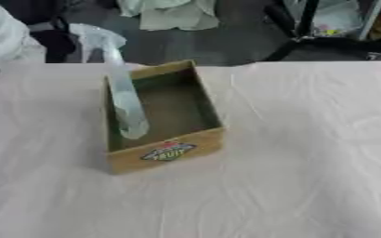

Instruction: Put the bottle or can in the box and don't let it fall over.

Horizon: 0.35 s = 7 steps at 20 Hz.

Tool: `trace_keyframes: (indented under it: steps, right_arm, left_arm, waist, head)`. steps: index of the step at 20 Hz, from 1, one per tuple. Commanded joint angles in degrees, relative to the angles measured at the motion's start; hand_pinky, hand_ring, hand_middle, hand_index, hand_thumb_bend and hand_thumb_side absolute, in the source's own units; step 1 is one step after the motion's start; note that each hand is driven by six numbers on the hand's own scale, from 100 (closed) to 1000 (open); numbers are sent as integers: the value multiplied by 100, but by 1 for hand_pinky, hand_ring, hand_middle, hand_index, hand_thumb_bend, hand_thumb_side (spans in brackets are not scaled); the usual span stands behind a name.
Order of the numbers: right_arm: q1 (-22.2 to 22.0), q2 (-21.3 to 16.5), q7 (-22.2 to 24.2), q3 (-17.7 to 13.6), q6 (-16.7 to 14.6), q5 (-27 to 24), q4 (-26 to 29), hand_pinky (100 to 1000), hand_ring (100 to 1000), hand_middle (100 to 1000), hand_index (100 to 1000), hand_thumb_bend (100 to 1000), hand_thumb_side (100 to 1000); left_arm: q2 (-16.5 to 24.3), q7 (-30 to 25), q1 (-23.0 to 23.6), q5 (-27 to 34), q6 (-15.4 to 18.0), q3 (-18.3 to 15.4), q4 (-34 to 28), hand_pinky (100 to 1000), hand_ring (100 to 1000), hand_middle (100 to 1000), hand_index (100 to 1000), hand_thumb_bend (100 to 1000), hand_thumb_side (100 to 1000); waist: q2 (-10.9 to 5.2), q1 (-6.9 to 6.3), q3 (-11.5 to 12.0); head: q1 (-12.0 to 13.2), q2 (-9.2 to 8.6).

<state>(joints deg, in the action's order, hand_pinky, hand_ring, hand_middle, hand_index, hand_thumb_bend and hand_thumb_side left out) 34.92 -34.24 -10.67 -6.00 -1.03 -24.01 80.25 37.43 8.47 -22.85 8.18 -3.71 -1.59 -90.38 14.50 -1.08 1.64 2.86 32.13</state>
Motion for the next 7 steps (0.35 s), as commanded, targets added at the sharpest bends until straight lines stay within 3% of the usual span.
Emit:
trace_keyframes:
  steps: [1,7]
  right_arm:
    - [31,-228,-28,-83,-25,-34,132,883,751,800,842,100,793]
    - [-51,-236,-50,-102,-43,-53,146,883,751,800,842,100,788]
  left_arm:
    - [241,189,64,174,122,-211,-2,1000,961,920,831,121,959]
    - [229,406,272,520,300,-385,128,1000,956,915,825,125,968]
  waist:
    - [-195,18,17]
    - [-321,49,37]
  head:
    - [-29,76]
    - [-43,156]
